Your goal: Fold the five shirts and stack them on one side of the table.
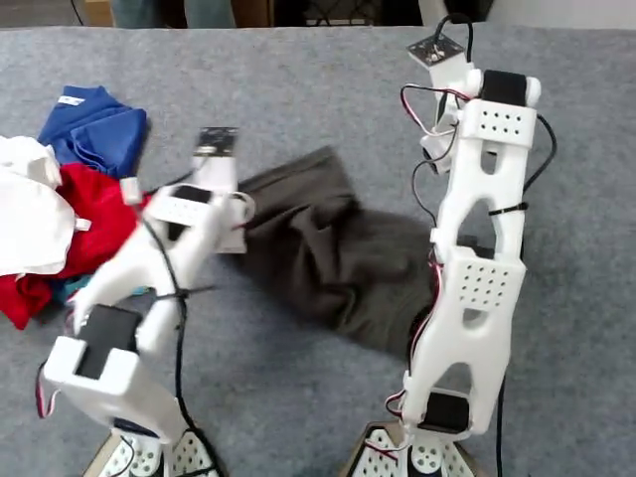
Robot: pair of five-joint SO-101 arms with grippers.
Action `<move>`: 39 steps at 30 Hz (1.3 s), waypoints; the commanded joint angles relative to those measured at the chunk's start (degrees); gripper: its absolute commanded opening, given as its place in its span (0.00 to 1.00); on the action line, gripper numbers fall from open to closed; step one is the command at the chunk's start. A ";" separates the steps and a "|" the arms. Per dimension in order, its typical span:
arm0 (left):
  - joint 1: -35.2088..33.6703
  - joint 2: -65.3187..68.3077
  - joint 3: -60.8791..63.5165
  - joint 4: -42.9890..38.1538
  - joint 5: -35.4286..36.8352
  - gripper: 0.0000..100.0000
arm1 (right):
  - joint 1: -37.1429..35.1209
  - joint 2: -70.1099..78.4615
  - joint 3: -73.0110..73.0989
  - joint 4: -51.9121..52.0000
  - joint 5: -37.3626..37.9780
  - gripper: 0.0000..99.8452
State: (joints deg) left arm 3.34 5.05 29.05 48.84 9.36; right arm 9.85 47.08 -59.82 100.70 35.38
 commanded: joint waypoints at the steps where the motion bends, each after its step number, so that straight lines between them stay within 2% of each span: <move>1: -9.36 -6.24 0.84 4.84 -2.20 0.03 | 1.14 -8.13 9.45 0.53 1.85 0.19; 7: -17.36 -20.84 11.38 8.44 -9.49 0.03 | 0.18 -19.82 34.59 -0.35 3.78 0.19; 13: -22.99 -39.91 26.68 8.53 -13.89 0.03 | -3.69 -24.13 50.33 -9.05 3.16 0.19; 15: -24.40 -46.33 30.46 9.85 -15.21 0.03 | -6.15 -24.13 51.47 -11.34 0.62 0.19; 20: -27.56 -57.58 32.31 19.52 -17.23 0.04 | -13.27 -24.66 49.71 -13.27 -6.33 0.19; 26: -35.82 -62.15 26.07 21.71 -17.23 0.26 | -20.57 -24.48 41.89 -8.62 -6.95 0.19; 28: -36.79 -62.15 22.90 21.80 -17.14 0.29 | -23.21 -24.40 39.78 -7.65 -6.95 0.19; 32: -36.00 -62.07 18.24 21.45 -16.18 0.26 | -27.96 -24.04 39.69 -9.23 -6.95 0.19; 36: -29.49 -60.22 16.57 17.85 -7.91 0.25 | -29.63 -20.00 43.74 -13.98 -6.68 0.19; 39: -22.20 -54.42 15.87 11.78 -0.70 0.26 | -27.78 -16.48 45.05 -15.65 -6.42 0.10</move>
State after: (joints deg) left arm -24.70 -53.32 48.75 65.54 2.15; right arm -18.90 29.58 -14.90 86.73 28.88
